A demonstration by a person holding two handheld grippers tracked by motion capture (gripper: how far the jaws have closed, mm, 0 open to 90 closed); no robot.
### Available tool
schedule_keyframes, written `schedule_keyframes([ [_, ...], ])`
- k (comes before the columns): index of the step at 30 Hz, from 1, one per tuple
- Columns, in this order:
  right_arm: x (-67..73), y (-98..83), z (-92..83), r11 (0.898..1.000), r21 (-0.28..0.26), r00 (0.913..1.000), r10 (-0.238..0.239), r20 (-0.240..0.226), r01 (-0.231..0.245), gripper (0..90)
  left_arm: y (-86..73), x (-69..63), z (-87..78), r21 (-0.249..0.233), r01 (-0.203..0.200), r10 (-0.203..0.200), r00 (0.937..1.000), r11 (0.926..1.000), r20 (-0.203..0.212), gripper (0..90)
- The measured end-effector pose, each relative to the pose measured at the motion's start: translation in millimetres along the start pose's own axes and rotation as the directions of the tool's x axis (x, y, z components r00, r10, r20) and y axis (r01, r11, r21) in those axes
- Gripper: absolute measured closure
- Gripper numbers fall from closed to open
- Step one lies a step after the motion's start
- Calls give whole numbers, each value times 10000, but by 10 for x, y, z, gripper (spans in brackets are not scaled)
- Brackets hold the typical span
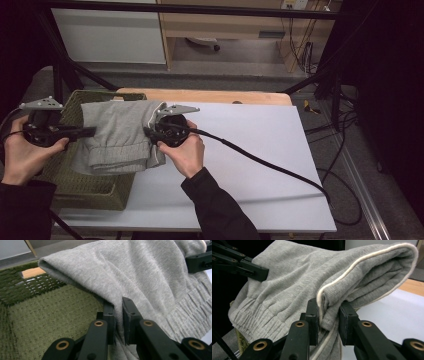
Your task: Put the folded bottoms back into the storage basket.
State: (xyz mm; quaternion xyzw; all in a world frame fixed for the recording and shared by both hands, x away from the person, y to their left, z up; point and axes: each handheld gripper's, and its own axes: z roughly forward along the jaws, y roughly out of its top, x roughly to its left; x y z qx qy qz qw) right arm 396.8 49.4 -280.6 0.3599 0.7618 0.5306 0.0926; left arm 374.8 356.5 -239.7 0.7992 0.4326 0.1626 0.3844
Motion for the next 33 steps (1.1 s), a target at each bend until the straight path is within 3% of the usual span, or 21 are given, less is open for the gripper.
schedule_keyframes([
  [22, 302, 82, 326, 9997, -128, 9996, -214, -168, 212, 731, -71, 262, -200, -81, 202, -207, 9974, 9998, -687, 829],
  [33, 393, 70, 502, 9995, -297, 9998, -74, -179, 69, 731, -107, 425, -234, -145, 472, -483, 9949, 9988, -891, 831],
])
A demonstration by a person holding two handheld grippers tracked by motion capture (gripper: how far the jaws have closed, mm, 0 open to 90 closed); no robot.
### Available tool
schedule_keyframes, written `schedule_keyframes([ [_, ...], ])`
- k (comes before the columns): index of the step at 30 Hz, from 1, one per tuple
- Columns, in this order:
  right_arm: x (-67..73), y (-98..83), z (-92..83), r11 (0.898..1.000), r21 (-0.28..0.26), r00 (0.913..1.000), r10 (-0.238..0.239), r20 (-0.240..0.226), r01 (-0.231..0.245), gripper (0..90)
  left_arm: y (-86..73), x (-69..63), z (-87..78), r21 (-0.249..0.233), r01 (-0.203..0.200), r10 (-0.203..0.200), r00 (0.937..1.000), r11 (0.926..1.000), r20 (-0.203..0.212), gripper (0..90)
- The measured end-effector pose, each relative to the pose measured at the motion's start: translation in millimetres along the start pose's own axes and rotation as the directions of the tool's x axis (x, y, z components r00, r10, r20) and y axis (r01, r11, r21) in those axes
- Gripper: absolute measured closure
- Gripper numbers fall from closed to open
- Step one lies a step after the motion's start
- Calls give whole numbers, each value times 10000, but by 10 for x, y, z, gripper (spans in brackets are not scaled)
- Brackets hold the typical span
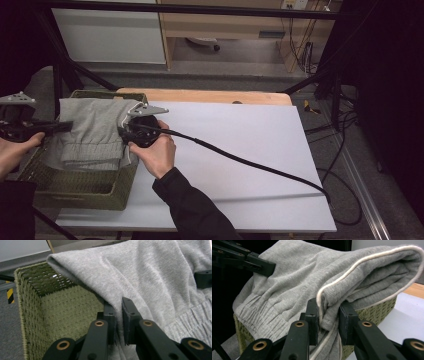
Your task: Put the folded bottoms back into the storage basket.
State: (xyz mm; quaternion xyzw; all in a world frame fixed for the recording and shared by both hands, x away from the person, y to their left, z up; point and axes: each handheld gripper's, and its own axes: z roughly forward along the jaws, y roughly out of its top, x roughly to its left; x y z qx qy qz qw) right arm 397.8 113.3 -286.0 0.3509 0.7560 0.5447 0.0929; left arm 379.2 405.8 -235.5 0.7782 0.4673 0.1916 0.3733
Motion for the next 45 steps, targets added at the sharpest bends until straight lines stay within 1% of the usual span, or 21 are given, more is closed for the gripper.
schedule_keyframes([
  [5, 40, -4, 75, 10000, -63, 10000, 10, -20, -10, 729, -7, 62, 6, 64, 38, -38, 9999, 10000, -133, 831],
  [11, 118, 3, 166, 9999, -89, 10000, -48, -78, 47, 728, -35, 132, -35, 69, 38, -36, 9996, 10000, -296, 831],
  [16, 174, 2, 240, 9999, -114, 9999, -43, -158, 41, 727, -67, 217, -64, 45, 150, -149, 9991, 9999, -398, 832],
  [27, 253, -30, 418, 9999, -84, 9993, 124, -344, -127, 726, -140, 379, -89, 83, 263, -259, 9984, 9996, -502, 832],
  [33, 281, -81, 510, 10000, -40, 9988, 68, -488, -70, 725, -198, 451, -63, 170, 366, -355, 9977, 9992, -580, 832],
  [37, 296, -135, 573, 9999, 88, 9982, 65, -593, -60, 725, -252, 494, -38, 274, 428, -410, 9973, 9987, -607, 832],
  [45, 293, -277, 682, 9992, 394, 9981, -50, -617, 74, 722, -390, 547, 68, 516, 538, -508, 9971, 9972, -569, 832],
])
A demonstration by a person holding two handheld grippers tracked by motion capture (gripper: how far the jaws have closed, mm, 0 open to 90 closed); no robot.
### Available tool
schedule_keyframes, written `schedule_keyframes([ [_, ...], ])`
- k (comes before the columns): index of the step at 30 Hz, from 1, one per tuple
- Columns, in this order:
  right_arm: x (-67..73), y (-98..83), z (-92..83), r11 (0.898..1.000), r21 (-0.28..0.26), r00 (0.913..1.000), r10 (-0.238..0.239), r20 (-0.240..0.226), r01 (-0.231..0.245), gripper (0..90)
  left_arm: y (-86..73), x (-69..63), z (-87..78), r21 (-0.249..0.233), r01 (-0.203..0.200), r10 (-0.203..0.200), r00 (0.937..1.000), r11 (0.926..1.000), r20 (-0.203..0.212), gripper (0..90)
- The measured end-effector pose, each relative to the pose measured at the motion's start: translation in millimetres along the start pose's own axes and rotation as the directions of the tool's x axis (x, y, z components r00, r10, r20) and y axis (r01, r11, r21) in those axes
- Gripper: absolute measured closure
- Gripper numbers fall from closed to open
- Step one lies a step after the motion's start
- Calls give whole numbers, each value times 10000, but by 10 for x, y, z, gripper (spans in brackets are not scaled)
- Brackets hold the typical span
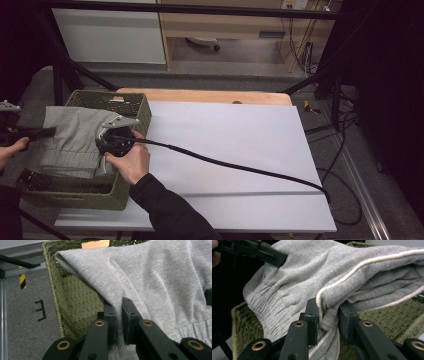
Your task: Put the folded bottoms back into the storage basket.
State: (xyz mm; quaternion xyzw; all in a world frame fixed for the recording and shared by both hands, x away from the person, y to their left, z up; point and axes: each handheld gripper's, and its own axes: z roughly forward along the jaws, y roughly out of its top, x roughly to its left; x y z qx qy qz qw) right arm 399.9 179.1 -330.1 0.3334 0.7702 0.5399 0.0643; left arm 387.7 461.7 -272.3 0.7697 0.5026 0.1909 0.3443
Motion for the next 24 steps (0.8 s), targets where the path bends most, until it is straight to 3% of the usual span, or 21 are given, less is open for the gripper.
schedule_keyframes([
  [18, -52, -228, 214, 9977, 631, 9993, -247, 277, 229, 710, -236, 97, 323, 441, 419, -423, 9991, 9981, 63, 826],
  [19, -57, -233, 221, 9972, 666, 9989, -364, 302, 344, 685, -244, 102, 345, 468, 449, -451, 9990, 9979, 21, 819],
  [21, -83, -240, 234, 9934, 1004, 9981, -576, 211, 552, 552, -260, 112, 388, 367, 508, -504, 9986, 9980, -127, 750],
  [23, -105, -251, 223, 9934, 706, 9954, -920, 273, 899, 387, -269, 113, 401, -4, 452, -452, 9989, 9990, -153, 624],
  [24, -120, -243, 199, 9936, 661, 9953, -935, 250, 917, 355, -268, 105, 401, -104, 522, -523, 9986, 9986, -90, 582],
])
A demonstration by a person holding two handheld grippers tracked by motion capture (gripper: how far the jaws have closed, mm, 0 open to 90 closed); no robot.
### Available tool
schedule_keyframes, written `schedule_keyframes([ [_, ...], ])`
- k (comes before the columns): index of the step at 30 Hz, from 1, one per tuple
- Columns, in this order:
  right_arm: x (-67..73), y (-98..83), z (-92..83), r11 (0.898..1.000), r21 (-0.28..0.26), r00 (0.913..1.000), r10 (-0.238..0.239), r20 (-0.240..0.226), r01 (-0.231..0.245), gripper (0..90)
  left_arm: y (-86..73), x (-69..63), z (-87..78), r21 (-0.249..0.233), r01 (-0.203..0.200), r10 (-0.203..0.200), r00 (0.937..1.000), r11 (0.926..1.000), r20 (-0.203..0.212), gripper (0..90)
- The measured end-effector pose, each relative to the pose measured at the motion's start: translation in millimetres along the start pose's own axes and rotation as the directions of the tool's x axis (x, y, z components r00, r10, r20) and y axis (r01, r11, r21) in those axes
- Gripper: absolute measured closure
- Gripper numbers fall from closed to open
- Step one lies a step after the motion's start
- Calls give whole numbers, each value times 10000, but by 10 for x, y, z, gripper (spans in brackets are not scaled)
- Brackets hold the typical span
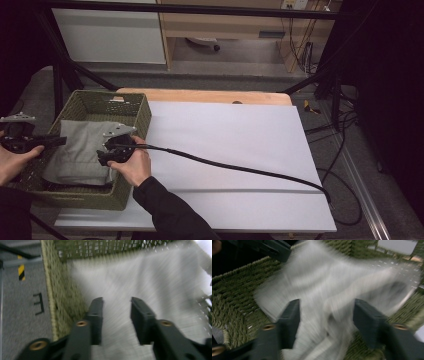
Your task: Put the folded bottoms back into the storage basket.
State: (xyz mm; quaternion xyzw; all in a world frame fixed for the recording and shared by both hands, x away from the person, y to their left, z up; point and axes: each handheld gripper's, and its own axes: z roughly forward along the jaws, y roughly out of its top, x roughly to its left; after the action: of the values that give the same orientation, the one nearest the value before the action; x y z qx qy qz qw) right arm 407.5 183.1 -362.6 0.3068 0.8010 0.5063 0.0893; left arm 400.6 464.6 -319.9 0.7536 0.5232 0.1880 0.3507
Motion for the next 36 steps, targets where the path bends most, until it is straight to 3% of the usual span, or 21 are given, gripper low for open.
schedule_keyframes([
  [3, -56, 24, -86, 9999, 76, 9999, -119, -67, 119, 276, 6, -50, -9, -104, -68, 67, 9999, 9999, -91, 458],
  [8, -125, 61, -263, 9996, -72, 9996, -287, -30, 287, 198, 9, -128, -11, -224, -121, 119, 9999, 9997, -88, 344],
  [15, -208, 59, -511, 9984, -171, 9985, -539, 23, 539, 153, 4, -220, 23, -271, -75, 78, 9999, 9996, 104, 200],
  [25, -365, -40, -782, 9972, -1, 9970, -750, 198, 750, 113, 26, -468, 46, -320, -510, 524, 9977, 9982, 436, 80],
  [36, -572, -203, -1071, 9967, 189, 9958, -795, 450, 787, 101, 51, -684, 115, -313, -889, 910, 9931, 9955, 737, 31],
])
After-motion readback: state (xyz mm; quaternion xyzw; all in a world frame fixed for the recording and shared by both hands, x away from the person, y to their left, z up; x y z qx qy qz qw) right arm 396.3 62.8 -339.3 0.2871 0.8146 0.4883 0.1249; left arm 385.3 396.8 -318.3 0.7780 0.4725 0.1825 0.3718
